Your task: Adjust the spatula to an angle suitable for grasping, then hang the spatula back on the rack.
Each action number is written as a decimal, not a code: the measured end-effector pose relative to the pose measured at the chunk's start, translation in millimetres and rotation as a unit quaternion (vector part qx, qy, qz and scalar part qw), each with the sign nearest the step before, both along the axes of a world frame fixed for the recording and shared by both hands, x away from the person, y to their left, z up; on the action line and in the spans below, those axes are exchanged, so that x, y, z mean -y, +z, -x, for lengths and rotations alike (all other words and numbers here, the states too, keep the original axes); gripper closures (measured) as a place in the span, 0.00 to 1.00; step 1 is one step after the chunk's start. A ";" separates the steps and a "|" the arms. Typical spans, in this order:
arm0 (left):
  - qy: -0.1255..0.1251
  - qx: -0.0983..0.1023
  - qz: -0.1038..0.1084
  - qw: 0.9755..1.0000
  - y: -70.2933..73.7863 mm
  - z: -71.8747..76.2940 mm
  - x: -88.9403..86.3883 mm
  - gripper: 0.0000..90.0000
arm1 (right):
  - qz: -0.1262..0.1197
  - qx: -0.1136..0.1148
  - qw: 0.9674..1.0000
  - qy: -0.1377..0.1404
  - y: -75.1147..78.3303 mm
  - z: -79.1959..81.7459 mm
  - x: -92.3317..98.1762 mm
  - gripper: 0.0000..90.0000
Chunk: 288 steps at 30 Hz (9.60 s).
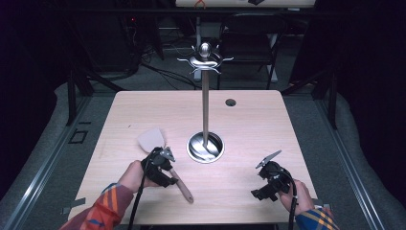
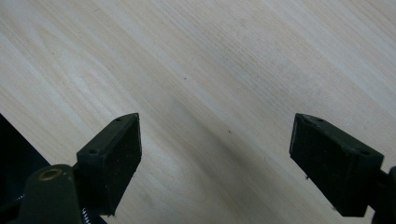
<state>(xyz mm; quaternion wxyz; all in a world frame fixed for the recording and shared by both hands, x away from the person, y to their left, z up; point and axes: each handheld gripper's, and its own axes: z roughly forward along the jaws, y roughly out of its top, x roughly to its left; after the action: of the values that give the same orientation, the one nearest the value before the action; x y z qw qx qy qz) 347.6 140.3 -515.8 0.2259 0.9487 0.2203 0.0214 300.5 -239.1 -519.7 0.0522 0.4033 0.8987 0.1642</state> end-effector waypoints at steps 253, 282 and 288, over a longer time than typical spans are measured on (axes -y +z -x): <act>0.082 0.238 0.246 0.936 161.2 -19.0 13.9 0.85 | 0.017 -0.019 1.000 -0.001 -6.6 1.9 -1.1 0.20; 0.085 0.218 0.242 0.941 161.3 -33.6 24.3 0.85 | 0.020 -0.020 1.000 0.001 -6.1 1.9 0.1 0.20; 0.083 0.213 0.244 0.942 162.0 -36.0 25.8 0.85 | 0.019 -0.019 1.000 0.001 -6.1 2.0 0.0 0.20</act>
<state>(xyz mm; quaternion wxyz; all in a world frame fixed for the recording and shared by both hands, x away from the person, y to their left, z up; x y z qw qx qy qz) 383.6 114.5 -353.8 0.4897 0.8162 0.2434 0.1867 298.5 -239.1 -525.8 0.0423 0.4048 0.9027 0.1397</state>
